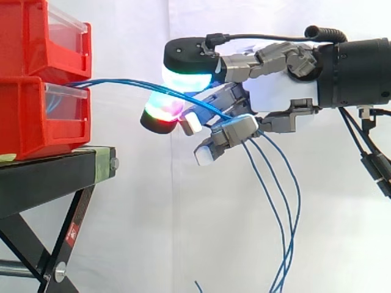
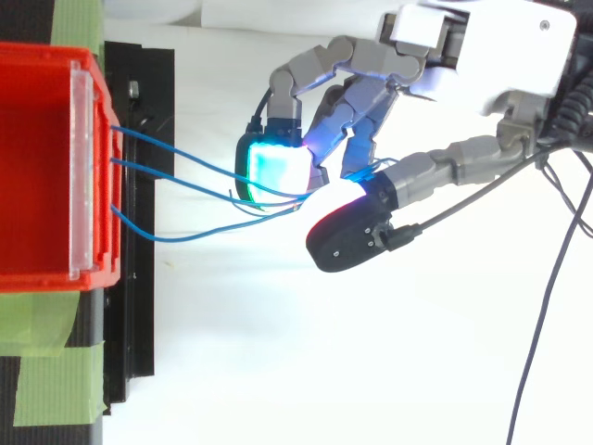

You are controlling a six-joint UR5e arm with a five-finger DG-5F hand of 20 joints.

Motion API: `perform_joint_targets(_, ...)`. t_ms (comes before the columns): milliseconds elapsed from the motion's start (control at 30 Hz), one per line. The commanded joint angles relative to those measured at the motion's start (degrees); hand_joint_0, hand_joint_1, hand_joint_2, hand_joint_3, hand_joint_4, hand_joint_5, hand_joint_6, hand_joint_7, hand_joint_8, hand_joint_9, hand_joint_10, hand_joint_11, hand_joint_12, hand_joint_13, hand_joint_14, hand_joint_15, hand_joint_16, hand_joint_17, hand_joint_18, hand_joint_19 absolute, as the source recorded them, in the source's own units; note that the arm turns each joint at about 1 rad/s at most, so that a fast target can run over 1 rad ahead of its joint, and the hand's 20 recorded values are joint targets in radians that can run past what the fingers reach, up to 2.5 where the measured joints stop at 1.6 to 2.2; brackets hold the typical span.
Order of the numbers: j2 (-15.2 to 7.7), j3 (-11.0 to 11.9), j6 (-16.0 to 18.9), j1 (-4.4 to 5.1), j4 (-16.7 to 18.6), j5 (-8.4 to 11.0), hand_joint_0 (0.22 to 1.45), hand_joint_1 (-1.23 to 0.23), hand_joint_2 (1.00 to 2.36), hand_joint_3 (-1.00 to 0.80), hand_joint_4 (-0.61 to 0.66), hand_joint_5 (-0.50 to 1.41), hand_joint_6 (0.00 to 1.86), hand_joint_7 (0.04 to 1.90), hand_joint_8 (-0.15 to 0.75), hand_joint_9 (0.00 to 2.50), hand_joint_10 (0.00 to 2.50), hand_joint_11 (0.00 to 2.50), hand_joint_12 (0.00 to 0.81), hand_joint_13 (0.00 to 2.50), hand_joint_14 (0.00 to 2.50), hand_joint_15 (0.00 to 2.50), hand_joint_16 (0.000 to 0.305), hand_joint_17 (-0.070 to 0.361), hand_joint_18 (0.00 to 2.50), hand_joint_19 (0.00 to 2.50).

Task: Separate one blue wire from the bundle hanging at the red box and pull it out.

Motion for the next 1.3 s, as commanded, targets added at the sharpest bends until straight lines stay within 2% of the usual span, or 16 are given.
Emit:
perform_joint_targets(0, 0.0, 0.0, 0.0, 0.02, -0.1, 0.00, 0.58, -0.68, 1.01, -0.43, 0.21, -0.26, 0.78, 1.10, 0.353, 0.85, 0.02, 1.06, 0.318, 1.36, 0.29, 1.48, 0.056, 0.126, 0.66, 0.81)
perform_joint_targets(367, 0.0, 0.0, 0.0, 0.02, 0.2, 0.00, 0.68, -0.67, 1.02, -0.23, 0.22, -0.25, 0.83, 1.05, 0.354, 0.92, 0.02, 1.09, 0.304, 1.41, 0.24, 1.51, 0.054, 0.121, 0.68, 0.81)
perform_joint_targets(567, 0.0, 0.0, -0.1, 0.02, 0.1, 0.00, 0.69, -0.68, 1.03, -0.13, 0.22, -0.25, 0.84, 1.06, 0.352, 0.94, 0.02, 1.09, 0.299, 1.42, 0.23, 1.52, 0.053, 0.120, 0.69, 0.82)
perform_joint_targets(700, 0.0, 0.0, -0.1, 0.02, 0.2, 0.00, 0.71, -0.82, 1.02, -0.21, 0.21, -0.25, 0.84, 1.08, 0.341, 0.91, 0.02, 1.10, 0.304, 1.40, 0.20, 1.55, 0.053, 0.119, 0.68, 0.81)
perform_joint_targets(900, 0.0, 0.0, -0.1, 0.10, 0.2, 0.09, 0.74, -0.94, 1.02, -0.31, 0.20, -0.26, 0.84, 1.11, 0.326, 0.87, 0.02, 1.08, 0.304, 1.38, 0.15, 1.59, 0.052, 0.116, 0.68, 0.77)
perform_joint_targets(1133, 0.0, 0.0, 0.0, 0.10, 0.1, 0.09, 0.76, -0.95, 1.01, -0.35, 0.19, -0.26, 0.84, 1.12, 0.315, 0.84, 0.02, 1.08, 0.300, 1.38, 0.16, 1.58, 0.052, 0.116, 0.68, 0.77)
perform_joint_targets(1233, 0.0, 0.0, 0.0, 0.10, 0.0, 0.09, 0.73, -0.93, 1.01, -0.34, 0.19, -0.26, 0.84, 1.10, 0.323, 0.84, 0.02, 1.08, 0.304, 1.39, 0.15, 1.59, 0.052, 0.116, 0.69, 0.78)
perform_joint_targets(1267, 0.0, 0.0, 0.0, 0.10, 0.1, 0.09, 0.68, -0.88, 1.02, -0.33, 0.20, -0.26, 0.83, 1.10, 0.336, 0.87, 0.02, 1.08, 0.302, 1.38, 0.18, 1.57, 0.052, 0.117, 0.69, 0.81)
